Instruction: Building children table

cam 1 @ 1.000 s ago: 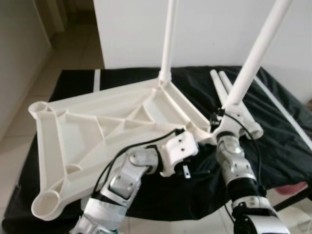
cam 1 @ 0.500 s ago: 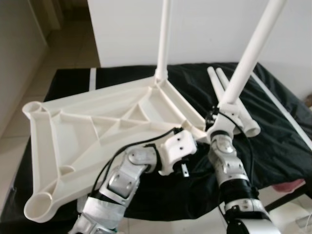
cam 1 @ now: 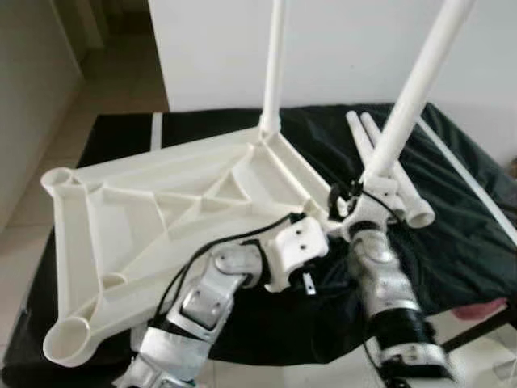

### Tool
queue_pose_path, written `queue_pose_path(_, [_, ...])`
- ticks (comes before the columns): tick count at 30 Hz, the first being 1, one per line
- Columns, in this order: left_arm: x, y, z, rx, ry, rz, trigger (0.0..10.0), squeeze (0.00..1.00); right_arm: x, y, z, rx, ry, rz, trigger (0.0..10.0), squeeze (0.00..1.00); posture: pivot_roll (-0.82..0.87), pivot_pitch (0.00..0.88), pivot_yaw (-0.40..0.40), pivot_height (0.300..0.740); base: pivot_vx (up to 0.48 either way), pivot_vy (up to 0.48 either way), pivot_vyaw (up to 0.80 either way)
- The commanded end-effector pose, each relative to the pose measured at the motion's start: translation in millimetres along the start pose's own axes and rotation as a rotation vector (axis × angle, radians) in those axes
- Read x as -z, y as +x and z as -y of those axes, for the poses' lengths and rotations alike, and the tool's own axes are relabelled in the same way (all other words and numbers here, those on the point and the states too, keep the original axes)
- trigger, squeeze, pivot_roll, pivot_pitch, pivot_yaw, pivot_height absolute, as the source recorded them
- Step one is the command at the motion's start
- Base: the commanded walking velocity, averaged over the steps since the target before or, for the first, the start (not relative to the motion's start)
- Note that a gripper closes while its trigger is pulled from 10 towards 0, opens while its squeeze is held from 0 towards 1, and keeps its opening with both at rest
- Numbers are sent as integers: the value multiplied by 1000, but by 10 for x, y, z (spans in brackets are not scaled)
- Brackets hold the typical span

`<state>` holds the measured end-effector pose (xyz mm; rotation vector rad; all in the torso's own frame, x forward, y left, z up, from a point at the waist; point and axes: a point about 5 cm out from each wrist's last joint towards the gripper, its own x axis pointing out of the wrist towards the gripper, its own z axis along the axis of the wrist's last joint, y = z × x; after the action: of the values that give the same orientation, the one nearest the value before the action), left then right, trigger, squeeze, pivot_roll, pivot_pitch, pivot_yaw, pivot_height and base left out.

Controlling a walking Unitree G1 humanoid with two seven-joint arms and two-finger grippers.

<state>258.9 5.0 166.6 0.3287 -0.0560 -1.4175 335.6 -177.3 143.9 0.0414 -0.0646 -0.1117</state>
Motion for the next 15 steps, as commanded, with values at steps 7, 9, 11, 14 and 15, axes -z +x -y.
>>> queue_pose_path(7, [-43, 26, -68, -101, 15, 5, 10000, 0, -105, 119, 136, -294, -121, -8, 10000, 0, 24, 0, -35, 740, 0, 0, 0])
queue_pose_path(9, [-43, 26, -68, -101, 15, 5, 10000, 0, -105, 119, 136, -294, -121, -8, 10000, 0, 24, 0, -35, 740, 0, 0, 0])
queue_pose_path(11, [-42, 29, -52, -101, 12, 6, 10000, 0, -79, 128, 108, -391, -153, -27, 10000, 0, 29, 0, -30, 740, 0, 0, 0])
queue_pose_path(14, [-43, 28, -45, -99, 11, 6, 10000, 0, -48, 133, 91, -445, -161, -46, 10000, 0, 34, 0, -28, 740, 0, 0, 0])
queue_pose_path(15, [-43, 23, -42, -97, 10, 4, 10000, 0, -15, 144, 76, -492, -170, -66, 10000, 0, 40, 0, -25, 740, 0, 0, 0])
